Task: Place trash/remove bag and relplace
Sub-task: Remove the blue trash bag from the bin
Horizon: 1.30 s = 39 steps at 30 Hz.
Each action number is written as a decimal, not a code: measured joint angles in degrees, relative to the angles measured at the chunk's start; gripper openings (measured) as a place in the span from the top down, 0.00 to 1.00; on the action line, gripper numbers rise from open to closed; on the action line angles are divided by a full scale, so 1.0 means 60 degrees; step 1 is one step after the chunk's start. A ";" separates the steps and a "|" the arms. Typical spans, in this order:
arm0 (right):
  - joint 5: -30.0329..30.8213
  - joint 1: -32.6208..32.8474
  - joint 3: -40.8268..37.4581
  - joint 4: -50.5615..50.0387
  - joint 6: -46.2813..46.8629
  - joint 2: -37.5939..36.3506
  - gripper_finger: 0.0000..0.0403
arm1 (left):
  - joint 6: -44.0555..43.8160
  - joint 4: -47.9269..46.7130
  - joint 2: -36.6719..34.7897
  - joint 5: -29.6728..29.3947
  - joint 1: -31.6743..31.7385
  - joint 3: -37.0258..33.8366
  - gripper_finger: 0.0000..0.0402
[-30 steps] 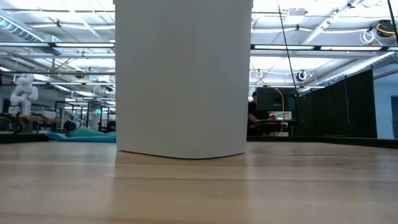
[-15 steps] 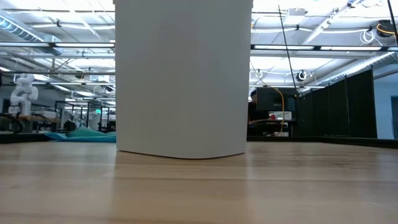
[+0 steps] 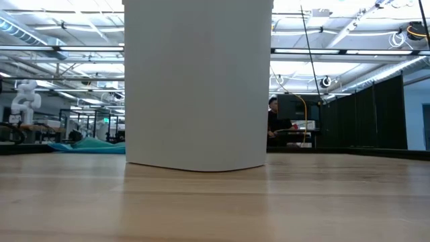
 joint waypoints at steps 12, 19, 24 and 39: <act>-0.0245 -0.0004 0.0011 -0.0912 0.0810 0.0199 1.00 | -0.0001 -0.0195 0.0066 0.0295 0.0001 0.0000 0.59; -0.0547 -0.0018 -0.0002 -0.0732 0.0700 0.0375 1.00 | 0.0266 0.0157 0.0103 0.0321 -0.0102 0.0000 0.59; -0.0547 -0.0018 0.0000 -0.0300 0.0365 0.0364 1.00 | 0.0431 0.0228 0.0106 0.0347 -0.0126 0.0000 0.59; -0.0876 -0.0004 0.0000 0.0225 0.0023 0.0364 1.00 | 0.0438 0.0672 0.0531 0.0526 -0.0122 0.0000 0.59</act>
